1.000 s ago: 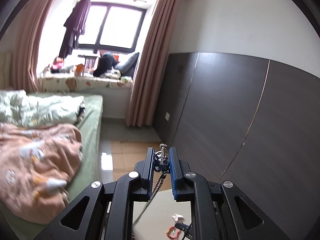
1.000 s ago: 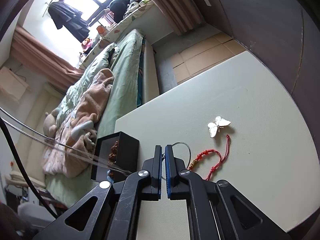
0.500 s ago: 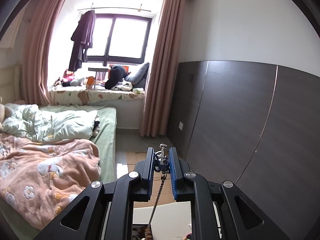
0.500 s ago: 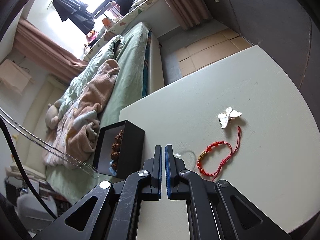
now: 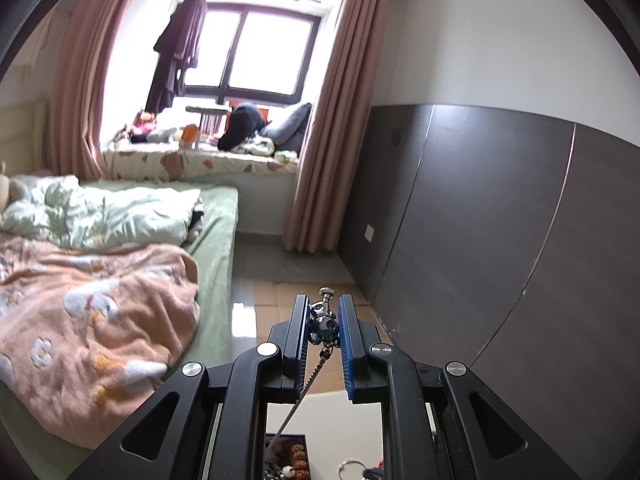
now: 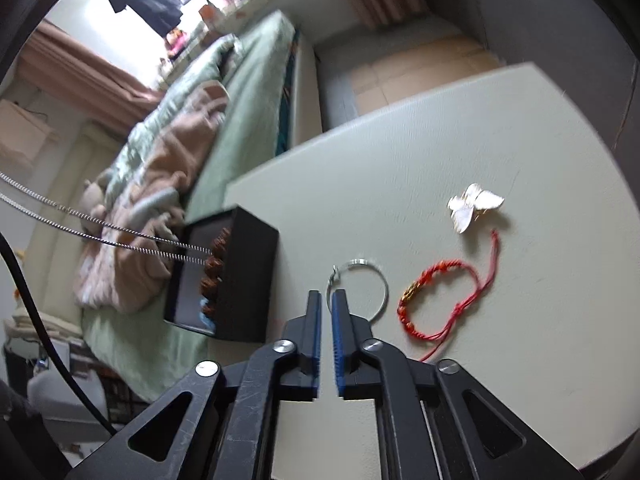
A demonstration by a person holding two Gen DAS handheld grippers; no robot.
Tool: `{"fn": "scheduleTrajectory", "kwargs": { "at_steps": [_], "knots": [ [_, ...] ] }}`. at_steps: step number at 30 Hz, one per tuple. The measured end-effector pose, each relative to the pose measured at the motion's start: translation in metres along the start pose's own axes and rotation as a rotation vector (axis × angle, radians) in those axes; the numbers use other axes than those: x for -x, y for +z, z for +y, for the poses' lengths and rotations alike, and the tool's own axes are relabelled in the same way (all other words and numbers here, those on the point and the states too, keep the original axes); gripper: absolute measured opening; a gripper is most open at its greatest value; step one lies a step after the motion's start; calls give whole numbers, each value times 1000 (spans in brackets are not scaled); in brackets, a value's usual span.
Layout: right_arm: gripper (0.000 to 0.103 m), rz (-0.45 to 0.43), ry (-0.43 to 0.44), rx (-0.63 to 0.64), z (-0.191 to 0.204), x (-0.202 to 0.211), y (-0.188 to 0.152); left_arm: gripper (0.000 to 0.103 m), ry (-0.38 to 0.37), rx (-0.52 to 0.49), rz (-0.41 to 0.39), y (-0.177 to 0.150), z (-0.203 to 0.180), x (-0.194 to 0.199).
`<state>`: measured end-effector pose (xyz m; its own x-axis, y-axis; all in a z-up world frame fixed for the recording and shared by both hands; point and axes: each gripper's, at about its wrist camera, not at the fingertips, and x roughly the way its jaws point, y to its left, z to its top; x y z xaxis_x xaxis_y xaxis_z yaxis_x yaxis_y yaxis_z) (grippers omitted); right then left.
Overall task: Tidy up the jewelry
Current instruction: 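Carry the chain over the black box while the right gripper closes on the silver hoop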
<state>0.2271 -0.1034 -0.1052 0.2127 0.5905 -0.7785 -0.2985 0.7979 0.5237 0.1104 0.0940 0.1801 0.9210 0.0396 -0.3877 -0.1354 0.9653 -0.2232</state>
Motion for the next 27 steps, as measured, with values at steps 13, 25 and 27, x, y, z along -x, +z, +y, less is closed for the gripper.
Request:
{"fn": "scheduleTrajectory", "kwargs": {
  "at_steps": [13,25,27],
  "knots": [
    [35,37,-5,-48,4,-41,13,15,8,193,94,-64,46,-40],
    [14,21,-281,14,27,-60,10,15,-44,430,252,-144,93,-78],
    [14,19,-338,63,35,-62,9,15,-29,421,248,-145,93,-78]
  ]
}}
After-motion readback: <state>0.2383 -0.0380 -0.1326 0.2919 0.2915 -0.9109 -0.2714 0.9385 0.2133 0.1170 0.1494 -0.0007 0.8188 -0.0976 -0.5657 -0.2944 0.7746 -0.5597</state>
